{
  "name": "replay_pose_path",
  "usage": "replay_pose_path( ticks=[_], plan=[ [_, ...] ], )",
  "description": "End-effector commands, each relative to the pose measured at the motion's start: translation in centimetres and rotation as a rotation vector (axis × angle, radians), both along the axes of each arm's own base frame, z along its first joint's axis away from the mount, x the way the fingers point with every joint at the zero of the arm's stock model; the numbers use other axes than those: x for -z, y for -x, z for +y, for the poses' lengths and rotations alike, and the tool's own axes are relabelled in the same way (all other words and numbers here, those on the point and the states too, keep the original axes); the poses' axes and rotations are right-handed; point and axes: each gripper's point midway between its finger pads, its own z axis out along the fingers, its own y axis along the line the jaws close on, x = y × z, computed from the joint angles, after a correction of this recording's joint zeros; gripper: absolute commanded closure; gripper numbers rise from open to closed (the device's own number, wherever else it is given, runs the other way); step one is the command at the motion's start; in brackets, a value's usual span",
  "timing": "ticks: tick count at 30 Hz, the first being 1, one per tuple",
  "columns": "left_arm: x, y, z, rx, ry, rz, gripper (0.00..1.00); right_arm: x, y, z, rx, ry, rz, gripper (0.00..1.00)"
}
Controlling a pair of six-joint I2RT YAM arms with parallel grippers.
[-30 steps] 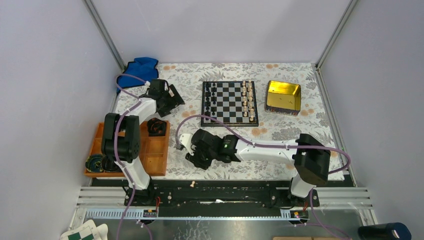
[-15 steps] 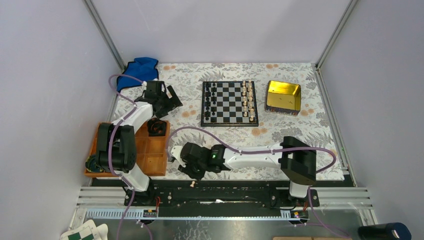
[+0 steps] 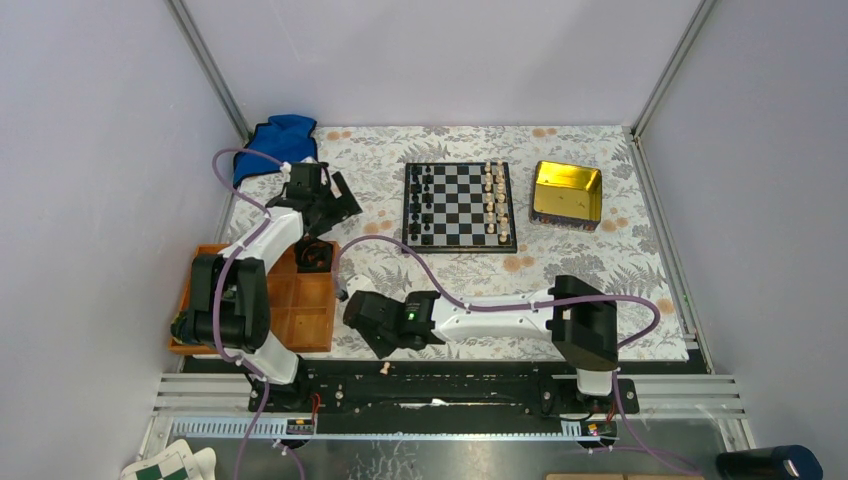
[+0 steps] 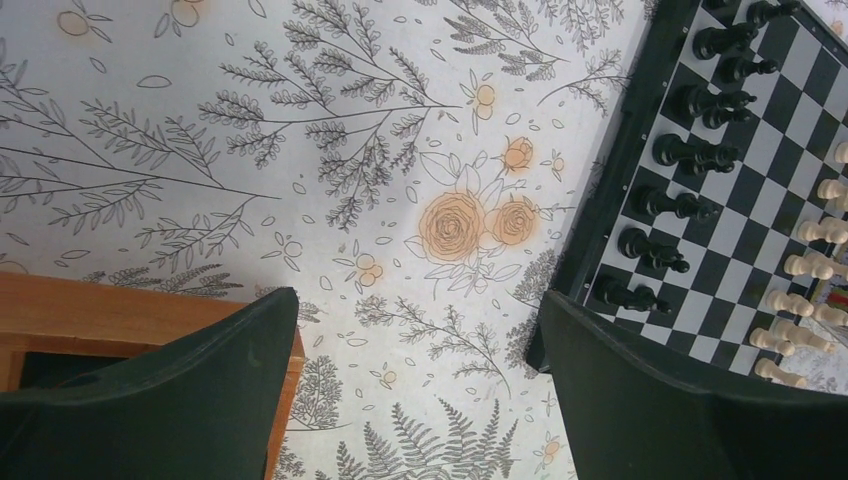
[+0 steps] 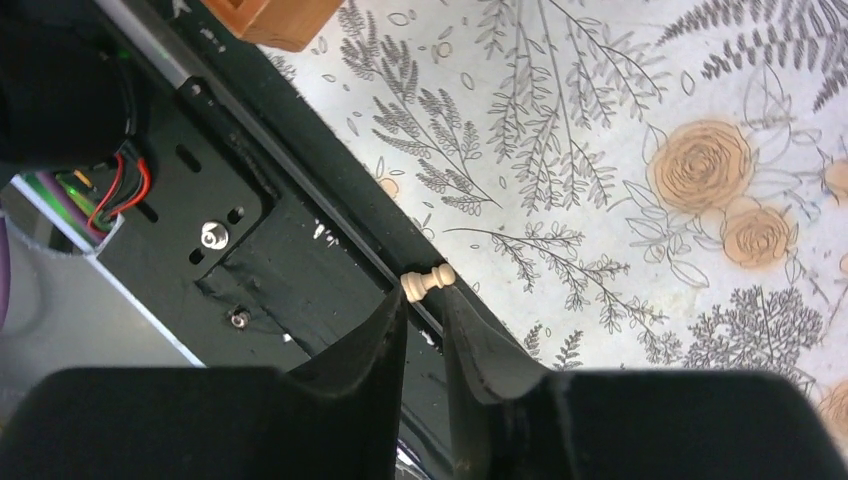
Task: Set up the chess pieces on the board
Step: Pick up the chess piece at the center of the board.
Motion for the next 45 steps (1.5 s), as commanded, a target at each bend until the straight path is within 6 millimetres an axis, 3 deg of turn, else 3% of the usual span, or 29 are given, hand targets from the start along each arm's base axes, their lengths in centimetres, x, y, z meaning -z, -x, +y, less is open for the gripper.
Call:
replay_pose_path(
  ticks=[1,7,24,45],
  plan=[
    [-0.4,0.4,1.7,-0.026,-0.076,-0.017,0.01,-1.5,-0.2,-0.3,0.206,-0.032,-0.007,0.71],
    [-1.7,0.6,3.1,-0.067,-0.14,-0.062,0.01,-0.1,0.5,-0.9,0.304,-0.032,0.031,0.66],
    [-2.5,0.2,3.0,-0.079,-0.096,-0.097,0.01,2.1,2.2,-0.3,0.484,0.036,0.085,0.64],
    [-2.8,0.4,2.5,-0.074,-0.071,-0.109,0.01,5.5,1.7,-0.5,0.561,0.093,0.091,0.64]
  ],
)
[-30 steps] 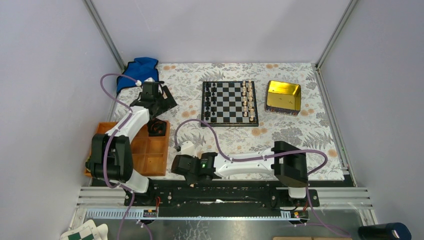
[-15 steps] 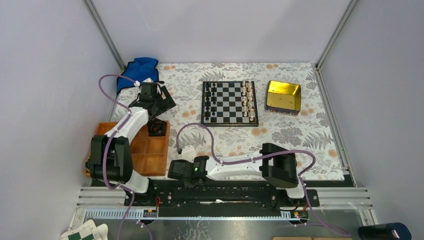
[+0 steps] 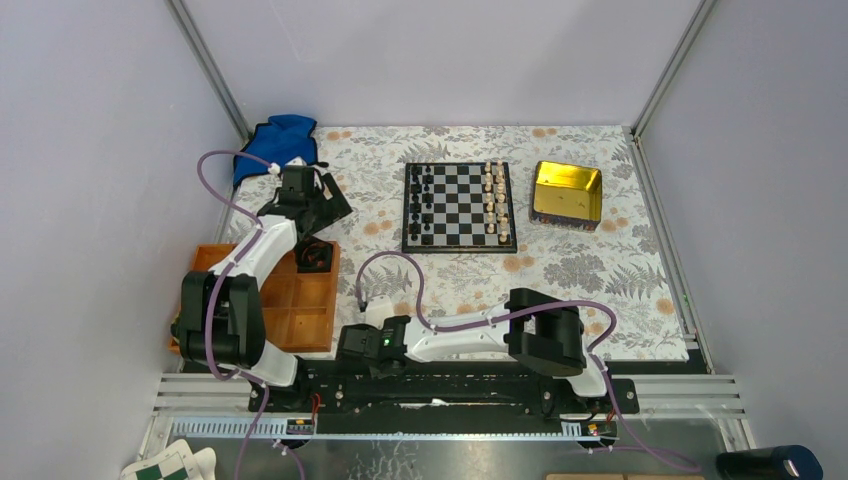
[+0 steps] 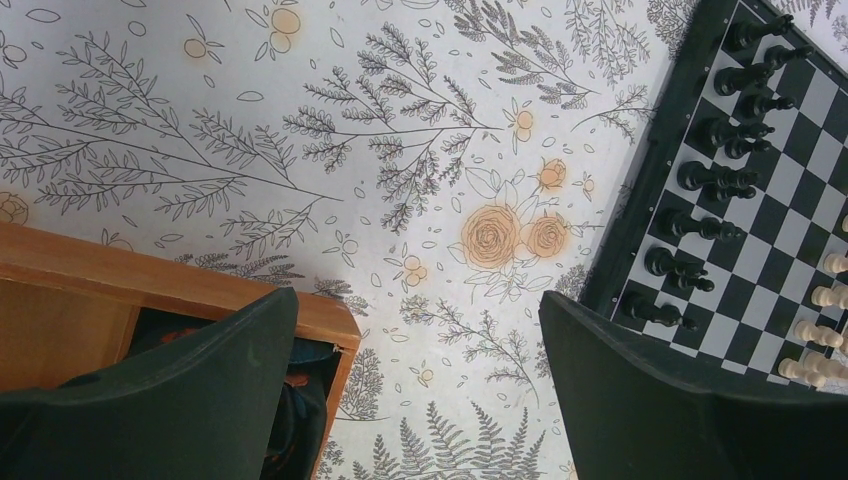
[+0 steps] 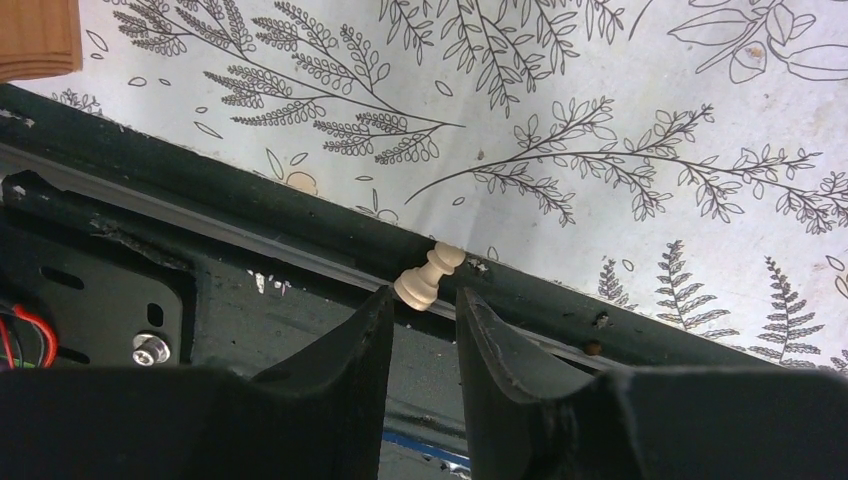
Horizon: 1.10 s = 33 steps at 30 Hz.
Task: Set up the chess pieces on the board
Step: Pick up the chess piece at the center of the board.
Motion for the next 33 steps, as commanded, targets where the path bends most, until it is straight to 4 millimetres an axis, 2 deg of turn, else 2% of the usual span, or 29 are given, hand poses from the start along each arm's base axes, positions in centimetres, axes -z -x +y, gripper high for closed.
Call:
replay_pose_path(
  ticks=[1,15,20,27,33],
  plan=[
    [-1.4,-0.6,0.1,-0.007,0.016,-0.062,0.01,-0.8,-1.1,0.7,0.048,-0.026,-0.045,0.64],
    [-1.3,-0.7,0.0,-0.005,0.021,-0.061,0.01,1.5,-1.8,0.5,0.061,0.0,-0.01,0.65],
    [-1.3,-0.7,0.0,-0.006,0.018,-0.061,0.01,1.8,-1.8,0.3,0.062,0.01,-0.008,0.71],
    [-1.3,-0.8,0.2,-0.01,0.011,-0.058,0.01,0.5,-2.3,-0.4,0.058,0.009,-0.047,0.9],
    [-1.0,-0.7,0.5,-0.018,-0.001,-0.051,0.01,-2.0,-3.0,-0.4,0.02,-0.008,-0.122,0.96]
  ],
)
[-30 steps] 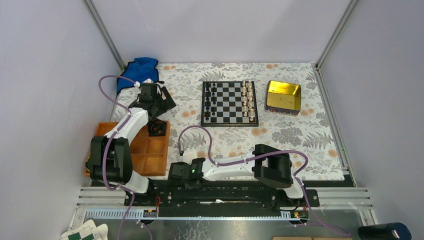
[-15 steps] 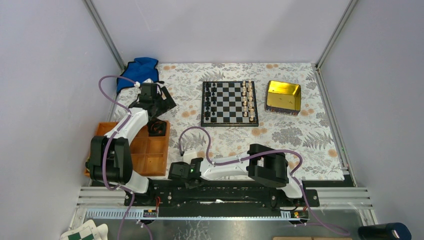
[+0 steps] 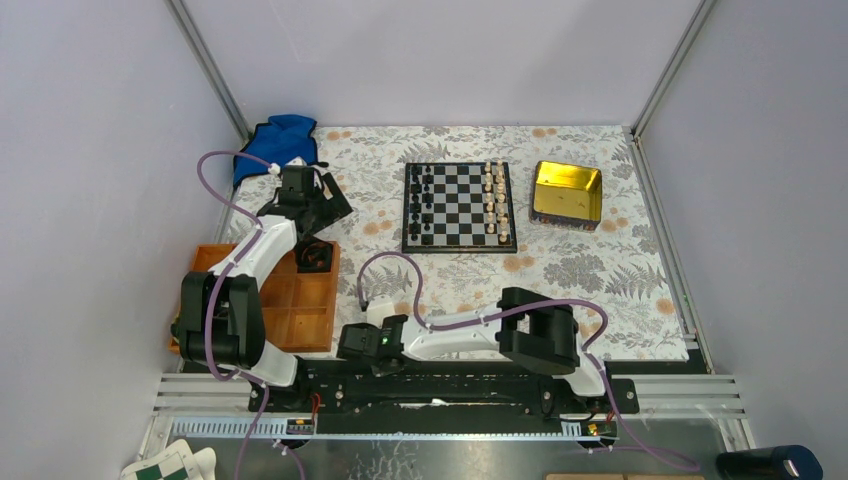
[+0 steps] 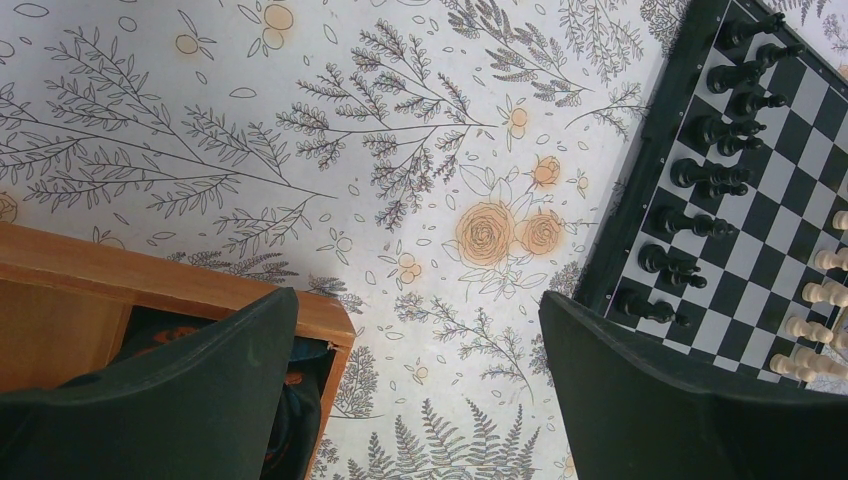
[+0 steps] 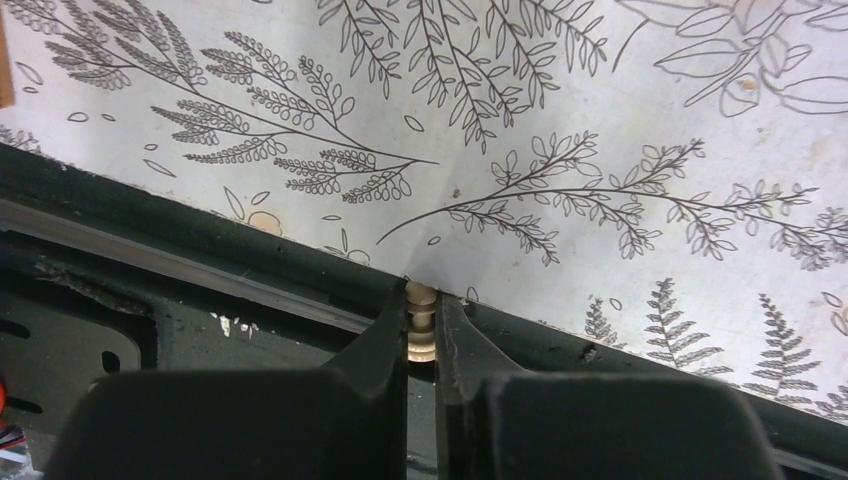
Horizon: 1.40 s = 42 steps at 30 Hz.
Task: Set up the chess pieces on the board
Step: Pick up the chess piece at the center of the board, then place the chess piece on the chessboard.
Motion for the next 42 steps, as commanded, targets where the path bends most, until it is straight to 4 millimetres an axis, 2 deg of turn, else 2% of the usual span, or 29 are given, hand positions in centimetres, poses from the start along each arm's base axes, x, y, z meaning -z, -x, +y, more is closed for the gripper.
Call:
replay_pose_path(
  ticks=[1,8,11,14,19,24,31,37,42],
  plan=[
    [-1.0,-0.8,0.8,-0.023,-0.018,-0.051,0.01,-4.3,-2.0,0.1,-0.009,-0.046,-0.135,0.97],
    [-0.5,-0.7,0.9,-0.028,-0.024,-0.037,0.01,-6.9,-1.9,0.6,-0.068,-0.086,-0.201,0.98],
    [-0.3,-0.7,1.0,-0.03,-0.025,-0.033,0.01,-8.3,-2.4,0.2,-0.077,-0.102,-0.251,0.99],
    [-0.1,-0.7,0.9,-0.032,-0.024,-0.027,0.01,-10.0,-3.6,-0.7,-0.069,-0.12,-0.335,0.99],
    [0.2,-0.7,0.9,-0.031,-0.019,-0.018,0.01,-12.7,-6.6,-3.5,-0.033,-0.079,-0.523,1.0],
    [0.5,-0.7,0.4,-0.023,0.007,-0.013,0.01,-14.1,-10.6,-6.9,0.054,-0.05,-0.645,1.0],
    [0.9,-0.6,-0.3,-0.01,0.047,-0.007,0.01,-13.6,-18.4,-13.2,0.18,0.011,-0.795,1.0],
    [1.6,-0.5,-0.7,-0.011,0.069,0.008,0.01,-14.2,-24.9,-15.7,0.249,-0.013,-0.934,1.0],
    [1.9,-0.5,-1.0,-0.007,0.086,0.007,0.01,-13.5,-29.7,-16.3,0.263,-0.006,-0.991,1.0]
  ],
)
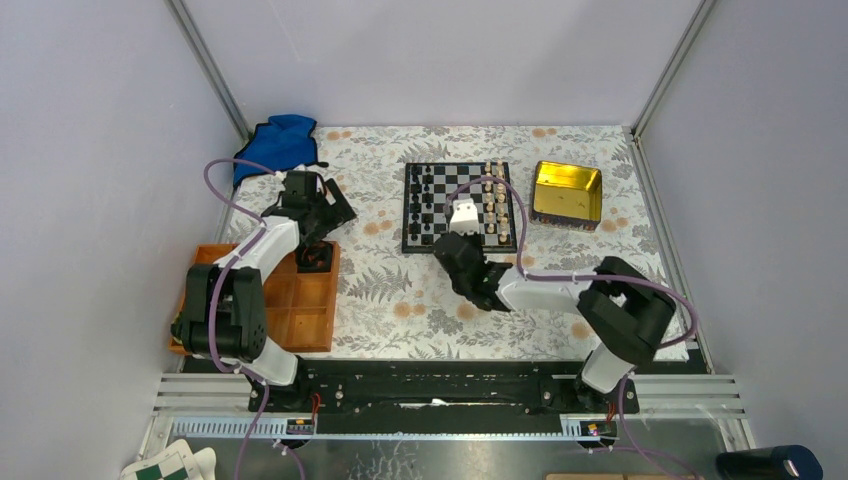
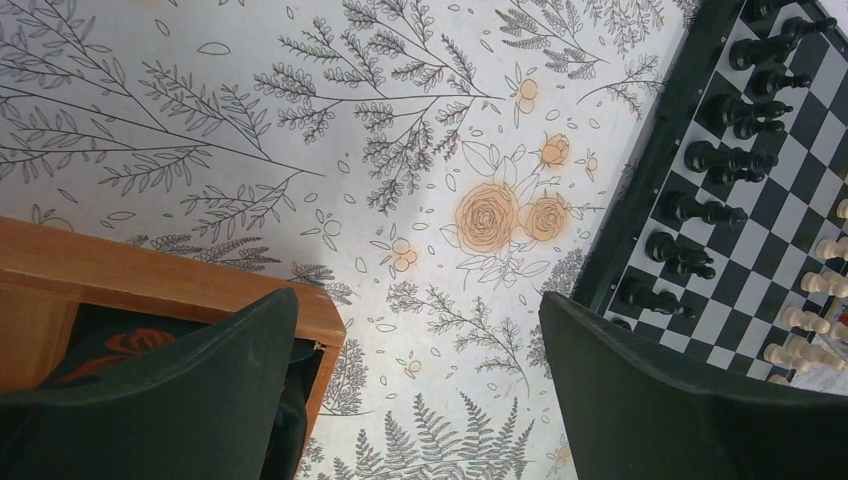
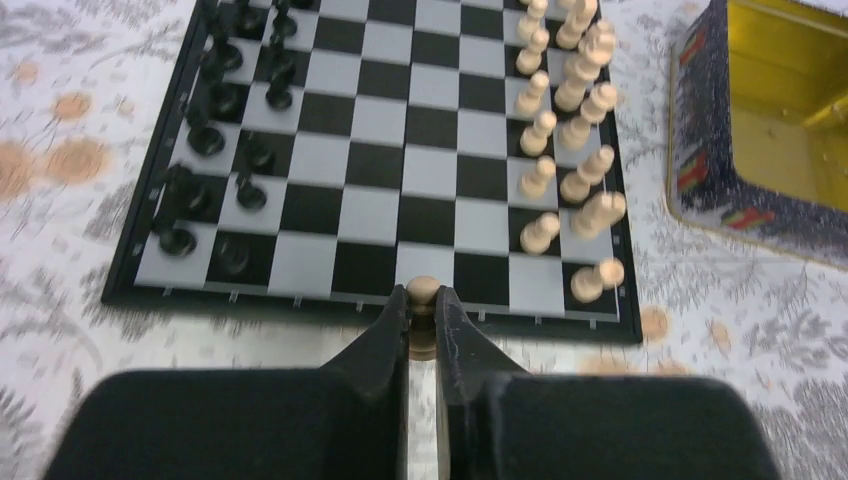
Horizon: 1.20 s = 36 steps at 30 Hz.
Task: Set up the chess pieces on the board
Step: Place the chess piece on the chessboard.
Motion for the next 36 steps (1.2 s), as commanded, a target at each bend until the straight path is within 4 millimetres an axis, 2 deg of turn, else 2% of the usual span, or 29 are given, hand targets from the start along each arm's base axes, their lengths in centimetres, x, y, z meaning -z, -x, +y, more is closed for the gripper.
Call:
replay_pose_path(
  ticks=[1,7,15,21,36],
  plan=[
    [0.0,-1.0,-0.2,-0.006,0.029,-0.037,0.01,-2.7,-5.3,1.3,-0.009,-0.068,-0.159,1.0],
    [-0.1,-1.2,-0.4,-0.003,0.044,-0.043,0.01,-1.2,-10.1,1.7,-0.013,-0.071,-0.16,1.0],
    [-0.4,-1.1,-0.4,0.003,0.042,-0.052,0.01,0.6,-12.7,1.2,-0.009,-0.078,-0.13,1.0],
    [-0.6,-1.2,-0.6,0.007,0.051,-0.06,0.01,1.2,-13.5,1.3,-0.013,-0.044,-0.09,1.0],
    [-1.0,-1.5,-0.6,0.016,0.047,-0.07,0.01,3.9,-13.4,0.6,0.001,-0.042,0.008,0.96]
  ],
)
